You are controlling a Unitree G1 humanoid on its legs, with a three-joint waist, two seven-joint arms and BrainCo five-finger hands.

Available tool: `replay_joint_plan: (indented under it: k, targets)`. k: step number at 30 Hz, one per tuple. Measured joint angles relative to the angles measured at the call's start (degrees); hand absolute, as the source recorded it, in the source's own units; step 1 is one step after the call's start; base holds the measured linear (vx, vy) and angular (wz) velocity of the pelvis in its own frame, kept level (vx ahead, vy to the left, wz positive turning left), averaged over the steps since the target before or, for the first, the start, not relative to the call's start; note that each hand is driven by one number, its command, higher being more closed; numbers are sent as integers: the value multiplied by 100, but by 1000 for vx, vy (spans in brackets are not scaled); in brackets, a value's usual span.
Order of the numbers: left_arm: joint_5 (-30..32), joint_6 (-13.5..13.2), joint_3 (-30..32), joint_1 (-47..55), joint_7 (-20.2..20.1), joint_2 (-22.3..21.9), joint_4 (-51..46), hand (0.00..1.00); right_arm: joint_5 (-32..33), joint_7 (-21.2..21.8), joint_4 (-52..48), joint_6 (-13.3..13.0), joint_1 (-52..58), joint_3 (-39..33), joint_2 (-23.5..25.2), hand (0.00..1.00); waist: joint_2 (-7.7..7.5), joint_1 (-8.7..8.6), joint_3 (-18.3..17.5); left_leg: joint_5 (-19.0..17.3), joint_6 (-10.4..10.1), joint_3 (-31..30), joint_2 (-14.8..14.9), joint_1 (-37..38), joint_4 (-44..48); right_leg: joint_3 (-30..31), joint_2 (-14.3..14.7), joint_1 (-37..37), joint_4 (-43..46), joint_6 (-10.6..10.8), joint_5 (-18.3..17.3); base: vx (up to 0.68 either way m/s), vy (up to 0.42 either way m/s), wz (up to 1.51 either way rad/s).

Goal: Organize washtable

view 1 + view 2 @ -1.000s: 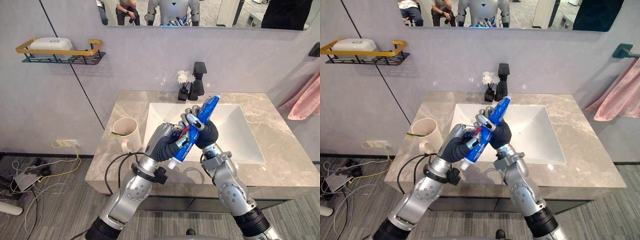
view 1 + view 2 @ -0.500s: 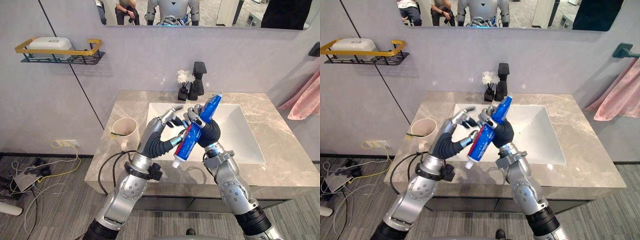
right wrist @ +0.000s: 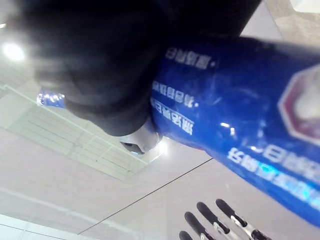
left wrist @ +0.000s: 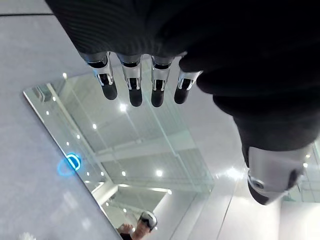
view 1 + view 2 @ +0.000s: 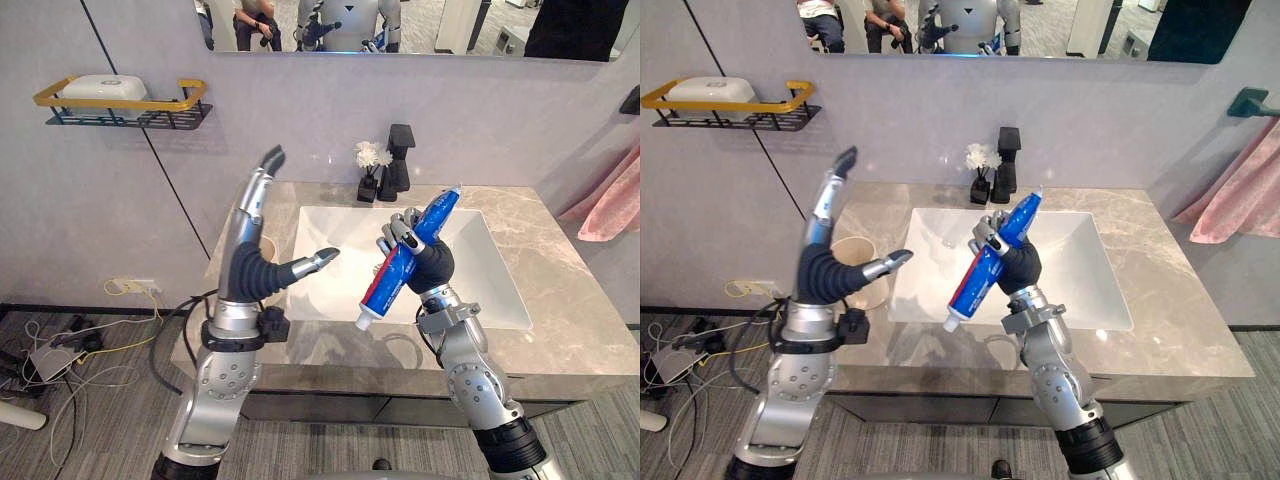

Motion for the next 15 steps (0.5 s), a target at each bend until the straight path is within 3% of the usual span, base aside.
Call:
replay_joint_plan:
  k: [3,9,15]
  targets:
    - [-58,-2,491,177,174,-46,-120,0,0,0,-6,0,99,-157,60,100,11,46,3,3,-4,-7,1,0,-6,-8,0,2,0,0,-2,0,0,0]
    - [-466,17,2203,708,607,-404,-69,0,-44,-4,-39,-20,215,-439,163,100,20,135,7,4,-7,-31,-3,-1,-17,-29,-6,10,0,5,-9,0,0,1]
    - [-1347,19,3360,965,921,-659,1022,0,-53,-15,-255,-161,352,-609,316,100,22,281,7,78,-46,-141,-22,14,-184,-153,-19,4,0,4,-33,-4,-5,10]
